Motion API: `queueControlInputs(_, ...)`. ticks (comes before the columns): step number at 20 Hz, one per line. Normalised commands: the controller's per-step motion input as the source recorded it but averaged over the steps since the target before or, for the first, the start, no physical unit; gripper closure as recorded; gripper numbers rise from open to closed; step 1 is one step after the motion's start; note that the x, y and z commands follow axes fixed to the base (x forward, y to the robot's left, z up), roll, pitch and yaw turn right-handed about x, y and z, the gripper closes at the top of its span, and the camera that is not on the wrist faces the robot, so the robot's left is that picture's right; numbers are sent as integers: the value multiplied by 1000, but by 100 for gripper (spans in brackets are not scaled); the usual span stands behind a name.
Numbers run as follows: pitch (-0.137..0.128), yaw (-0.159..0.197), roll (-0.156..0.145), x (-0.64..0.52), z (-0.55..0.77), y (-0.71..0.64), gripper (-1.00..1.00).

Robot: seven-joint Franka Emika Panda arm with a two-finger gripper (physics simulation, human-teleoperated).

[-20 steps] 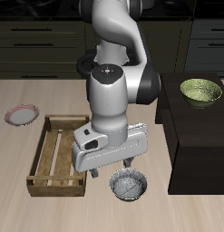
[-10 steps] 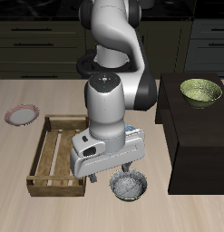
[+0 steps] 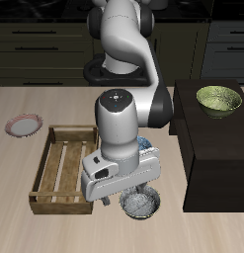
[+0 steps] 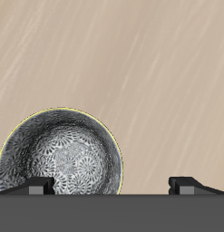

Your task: Place the black bowl and the blue bowl in the wooden tray

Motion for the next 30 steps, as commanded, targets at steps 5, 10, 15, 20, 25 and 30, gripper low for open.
queueControlInputs(5, 22, -2, -5, 51, -182, 6, -100)
queueControlInputs(10, 40, -30, 15, 7, -156, 52, -100)
queueControlInputs(15, 14, -8, 16, -55, -43, 57, 100)
queueControlInputs(20, 32, -81, 20, -21, -20, 51, 100)
queueControlInputs(25, 12, -15, 4, 30, -97, 32, 100)
queueControlInputs(30, -6, -14, 16, -44, 98, 108, 100)
